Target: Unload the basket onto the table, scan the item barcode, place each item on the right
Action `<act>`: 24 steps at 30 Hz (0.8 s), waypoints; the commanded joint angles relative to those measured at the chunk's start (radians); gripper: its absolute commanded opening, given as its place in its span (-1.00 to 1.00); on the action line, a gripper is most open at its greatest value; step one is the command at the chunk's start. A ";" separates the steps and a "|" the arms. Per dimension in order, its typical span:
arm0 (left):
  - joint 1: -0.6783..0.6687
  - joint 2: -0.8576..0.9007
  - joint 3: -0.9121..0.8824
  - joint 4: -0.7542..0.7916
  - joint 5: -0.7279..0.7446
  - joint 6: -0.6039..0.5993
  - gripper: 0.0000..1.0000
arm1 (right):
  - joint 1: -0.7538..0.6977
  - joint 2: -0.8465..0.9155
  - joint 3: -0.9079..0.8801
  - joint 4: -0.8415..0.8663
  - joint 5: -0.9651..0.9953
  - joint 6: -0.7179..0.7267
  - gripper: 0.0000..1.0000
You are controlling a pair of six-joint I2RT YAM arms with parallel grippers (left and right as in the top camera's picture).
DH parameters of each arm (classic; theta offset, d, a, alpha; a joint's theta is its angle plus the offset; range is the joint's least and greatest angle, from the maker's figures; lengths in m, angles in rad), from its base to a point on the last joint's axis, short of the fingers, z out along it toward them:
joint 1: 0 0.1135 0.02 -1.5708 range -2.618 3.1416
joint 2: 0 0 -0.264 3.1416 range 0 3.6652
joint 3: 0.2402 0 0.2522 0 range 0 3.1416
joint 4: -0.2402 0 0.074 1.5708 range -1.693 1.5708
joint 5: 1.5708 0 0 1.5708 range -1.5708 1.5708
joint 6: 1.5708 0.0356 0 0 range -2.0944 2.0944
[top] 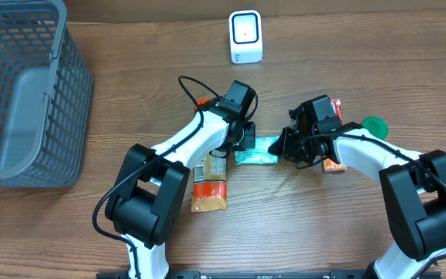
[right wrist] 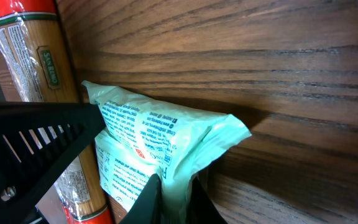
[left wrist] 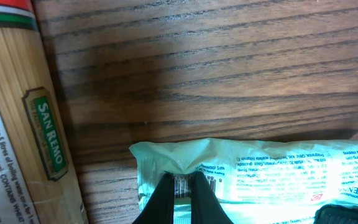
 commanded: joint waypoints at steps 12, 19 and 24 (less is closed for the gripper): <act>0.045 -0.209 0.161 -0.166 -0.220 -0.003 -0.91 | -0.016 0.008 -0.004 -0.042 -0.052 -0.034 -0.93; 0.177 -0.347 0.196 -0.293 -0.256 0.024 -0.91 | -0.070 -0.110 -0.002 -0.080 -0.176 -0.246 -0.93; 0.308 -0.364 0.196 -0.342 -0.239 0.083 -0.88 | -0.070 -0.274 -0.002 -0.178 -0.177 -0.364 -0.93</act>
